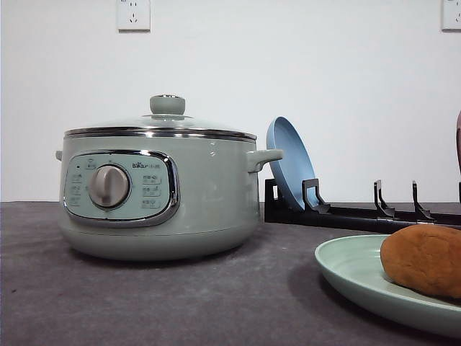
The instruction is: Transfer potato from steamer to green plate
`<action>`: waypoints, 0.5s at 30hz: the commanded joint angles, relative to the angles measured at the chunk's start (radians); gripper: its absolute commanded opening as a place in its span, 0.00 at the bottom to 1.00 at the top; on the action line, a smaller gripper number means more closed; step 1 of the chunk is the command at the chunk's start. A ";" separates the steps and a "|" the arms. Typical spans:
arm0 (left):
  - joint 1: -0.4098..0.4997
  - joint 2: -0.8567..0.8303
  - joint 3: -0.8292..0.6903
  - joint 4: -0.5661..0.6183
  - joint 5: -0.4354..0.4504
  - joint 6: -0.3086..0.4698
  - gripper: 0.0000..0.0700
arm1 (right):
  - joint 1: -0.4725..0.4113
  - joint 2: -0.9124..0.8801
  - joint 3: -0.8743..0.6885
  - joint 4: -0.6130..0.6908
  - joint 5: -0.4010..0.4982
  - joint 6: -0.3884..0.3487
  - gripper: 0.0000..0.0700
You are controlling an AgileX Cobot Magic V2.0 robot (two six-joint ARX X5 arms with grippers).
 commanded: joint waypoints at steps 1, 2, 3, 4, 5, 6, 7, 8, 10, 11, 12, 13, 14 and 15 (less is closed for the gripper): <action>0.002 0.000 -0.020 -0.007 -0.002 0.011 0.00 | 0.002 -0.003 -0.005 0.012 0.004 0.010 0.01; 0.002 0.000 -0.020 -0.007 -0.002 0.011 0.00 | 0.002 -0.003 -0.005 0.012 0.004 0.010 0.01; 0.002 0.000 -0.020 -0.007 -0.002 0.011 0.00 | 0.002 -0.003 -0.005 0.012 0.004 0.010 0.01; 0.002 0.000 -0.020 -0.007 -0.002 0.011 0.00 | 0.002 -0.003 -0.005 0.012 0.004 0.010 0.01; 0.002 0.000 -0.020 -0.007 -0.002 0.011 0.00 | 0.002 -0.003 -0.005 0.012 0.004 0.010 0.01; 0.002 0.000 -0.020 -0.007 -0.002 0.011 0.00 | 0.002 -0.003 -0.005 0.012 0.004 0.010 0.01; 0.002 0.000 -0.020 -0.007 -0.001 0.011 0.00 | 0.002 -0.003 -0.005 0.012 0.004 0.010 0.01; 0.002 0.000 -0.020 -0.007 -0.001 0.011 0.00 | 0.002 -0.003 -0.005 0.012 0.004 0.010 0.01; 0.002 0.000 -0.020 -0.007 -0.002 0.011 0.00 | 0.002 -0.003 -0.005 0.012 0.004 0.010 0.01; 0.002 0.000 -0.020 -0.007 -0.002 0.011 0.00 | 0.002 -0.003 -0.005 0.013 0.004 0.010 0.01; 0.002 0.000 -0.020 -0.007 -0.002 0.011 0.00 | 0.002 -0.003 -0.005 0.012 0.004 0.010 0.01; 0.002 0.000 -0.020 -0.007 -0.002 0.011 0.00 | 0.002 -0.003 -0.005 0.012 0.004 0.010 0.01; 0.002 0.000 -0.020 -0.007 -0.002 0.011 0.00 | 0.002 -0.003 -0.005 0.012 0.004 0.010 0.01; 0.002 0.000 -0.020 -0.007 -0.002 0.011 0.00 | 0.002 -0.003 -0.005 0.012 0.004 0.010 0.01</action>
